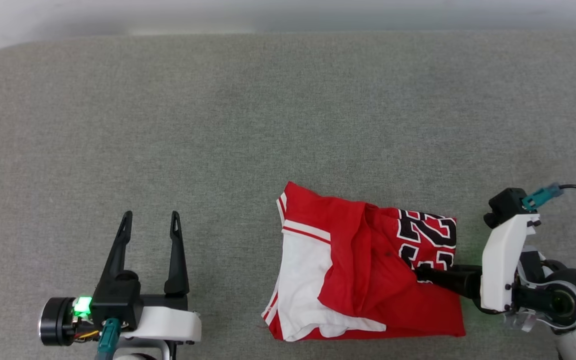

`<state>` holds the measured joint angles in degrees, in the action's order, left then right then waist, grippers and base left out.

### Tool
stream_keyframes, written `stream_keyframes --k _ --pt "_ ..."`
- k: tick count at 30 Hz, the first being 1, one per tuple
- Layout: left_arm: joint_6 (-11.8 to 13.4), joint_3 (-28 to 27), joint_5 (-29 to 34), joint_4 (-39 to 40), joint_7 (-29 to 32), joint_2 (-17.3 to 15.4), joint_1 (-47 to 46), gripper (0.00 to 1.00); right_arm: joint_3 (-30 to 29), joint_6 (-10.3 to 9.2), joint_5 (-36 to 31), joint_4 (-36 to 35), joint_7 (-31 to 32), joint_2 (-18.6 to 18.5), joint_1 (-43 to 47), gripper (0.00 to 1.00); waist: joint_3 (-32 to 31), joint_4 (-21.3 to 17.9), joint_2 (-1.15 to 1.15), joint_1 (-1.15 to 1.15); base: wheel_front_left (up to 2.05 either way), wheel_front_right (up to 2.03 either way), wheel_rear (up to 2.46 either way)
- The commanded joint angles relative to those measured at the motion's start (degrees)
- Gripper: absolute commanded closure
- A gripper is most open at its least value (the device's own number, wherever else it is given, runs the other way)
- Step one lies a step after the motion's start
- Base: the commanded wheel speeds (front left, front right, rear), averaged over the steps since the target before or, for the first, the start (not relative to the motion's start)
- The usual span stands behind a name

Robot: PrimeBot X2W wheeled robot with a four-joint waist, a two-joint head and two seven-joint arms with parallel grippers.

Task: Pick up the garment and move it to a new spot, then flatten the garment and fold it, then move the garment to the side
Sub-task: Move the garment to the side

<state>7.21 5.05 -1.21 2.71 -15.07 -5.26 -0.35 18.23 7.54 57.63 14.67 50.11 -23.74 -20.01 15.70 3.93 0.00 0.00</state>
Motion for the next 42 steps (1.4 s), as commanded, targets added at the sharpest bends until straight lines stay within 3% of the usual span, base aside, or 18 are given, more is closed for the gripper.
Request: stream_keyframes --k 1,4,8,9,10,12,25,35,42 --pt "-0.12 0.11 0.26 -0.07 -0.12 0.13 -0.75 0.00 1.67 -0.10 -0.32 1.94 0.11 1.14 0.82 0.00 0.72 0.52 0.00 0.00 0.00 0.00 0.00" --pt "-0.23 0.33 0.32 -0.51 -0.12 0.22 -1.48 0.00 4.88 -0.13 -0.99 4.97 -0.84 3.07 1.89 0.00 1.15 1.07 0.00 0.00 0.00 0.00 0.00" --pt "-0.22 0.40 0.17 -0.95 -0.12 0.46 -1.88 0.00 8.38 -0.15 -2.04 7.06 -3.13 2.87 2.02 0.02 0.85 1.53 0.00 0.00 0.00 0.00 0.00" --pt "-0.19 0.33 0.13 -1.10 -0.12 0.47 -1.82 0.00 8.57 -0.18 -2.33 7.19 -4.35 2.58 1.51 0.71 0.63 1.57 0.00 0.00 0.00 0.00 0.00" --pt "-0.15 0.33 0.12 -1.23 -0.12 0.51 -1.72 0.00 9.03 -0.18 -2.26 7.36 -4.88 2.25 1.00 1.00 0.33 1.60 0.00 0.00 0.00 0.00 0.00" --pt "-0.09 0.33 0.12 -1.53 -0.12 0.58 -1.27 0.00 11.61 -0.12 -4.62 5.85 -6.66 0.09 -0.50 1.00 -0.47 1.62 0.00 0.00 0.00 0.00 0.00" --pt "0.26 -0.48 -0.49 -1.85 -0.12 0.98 2.83 0.00 18.19 -0.08 -4.04 -6.32 -13.88 -10.88 -9.91 1.00 -7.29 -2.22 0.00 0.00 0.00 0.00 0.00" --pt "0.34 -2.88 -0.64 0.39 -0.12 0.67 3.39 0.00 21.98 -0.08 -8.65 -15.53 -14.18 -20.95 -17.38 1.00 -3.46 -12.74 0.00 0.00 0.00 0.00 0.00" --pt "-0.37 -4.14 0.41 1.65 -0.12 -1.22 -0.21 0.00 20.08 -0.09 -12.49 -13.14 -17.68 -26.20 -21.73 1.00 2.91 -18.96 0.00 0.00 0.00 0.00 0.00"
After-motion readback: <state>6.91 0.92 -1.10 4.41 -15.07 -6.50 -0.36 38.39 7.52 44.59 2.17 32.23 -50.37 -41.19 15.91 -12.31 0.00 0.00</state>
